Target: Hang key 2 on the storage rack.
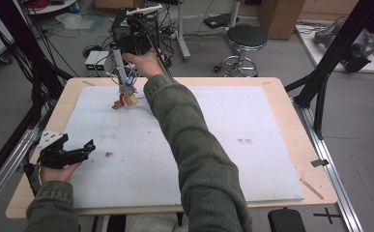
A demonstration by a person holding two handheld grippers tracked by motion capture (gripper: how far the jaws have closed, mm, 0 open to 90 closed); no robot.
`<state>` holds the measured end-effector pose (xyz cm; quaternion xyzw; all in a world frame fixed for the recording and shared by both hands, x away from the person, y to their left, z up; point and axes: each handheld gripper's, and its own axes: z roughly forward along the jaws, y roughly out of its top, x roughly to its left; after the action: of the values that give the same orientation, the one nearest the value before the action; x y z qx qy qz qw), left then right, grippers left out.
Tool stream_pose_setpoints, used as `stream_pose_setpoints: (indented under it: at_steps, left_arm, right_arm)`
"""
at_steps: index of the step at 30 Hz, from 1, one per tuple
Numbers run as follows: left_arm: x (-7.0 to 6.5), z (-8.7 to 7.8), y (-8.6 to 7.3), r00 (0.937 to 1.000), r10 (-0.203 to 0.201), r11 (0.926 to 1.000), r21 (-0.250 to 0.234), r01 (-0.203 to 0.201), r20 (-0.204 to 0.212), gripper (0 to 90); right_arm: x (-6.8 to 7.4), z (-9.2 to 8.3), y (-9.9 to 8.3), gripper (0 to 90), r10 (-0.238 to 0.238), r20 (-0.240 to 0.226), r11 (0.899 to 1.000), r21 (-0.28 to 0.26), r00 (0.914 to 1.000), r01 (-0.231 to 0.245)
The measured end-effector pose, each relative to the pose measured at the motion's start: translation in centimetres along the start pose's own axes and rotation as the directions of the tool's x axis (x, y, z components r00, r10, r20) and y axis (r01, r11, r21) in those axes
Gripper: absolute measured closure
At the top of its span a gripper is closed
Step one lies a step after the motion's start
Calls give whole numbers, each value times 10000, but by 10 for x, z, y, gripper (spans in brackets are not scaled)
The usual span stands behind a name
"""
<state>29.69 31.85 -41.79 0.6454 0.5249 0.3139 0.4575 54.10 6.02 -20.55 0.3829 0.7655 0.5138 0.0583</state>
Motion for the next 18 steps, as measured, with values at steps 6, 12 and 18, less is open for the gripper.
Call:
stream_pose_setpoints:
  at_steps: [6, 12, 18]
  left_arm:
    - [-1, 0, 0, 10000, 22, 10000, 42, -22, -8, 21]
    - [0, 0, 0, 10000, 11, 10000, 70, -11, -27, 21]
    - [0, 1, 0, 10000, -7, 10000, 36, 7, -56, 21]
  right_arm:
    - [-6, -8, -5, 226, 116, 493, 9996, 260, 9987, -128]
    - [-14, -17, -15, 111, 204, 925, 9967, 759, 9955, -275]
    - [-18, -30, -21, 15, 4, 1102, 9947, 1026, 9939, -118]
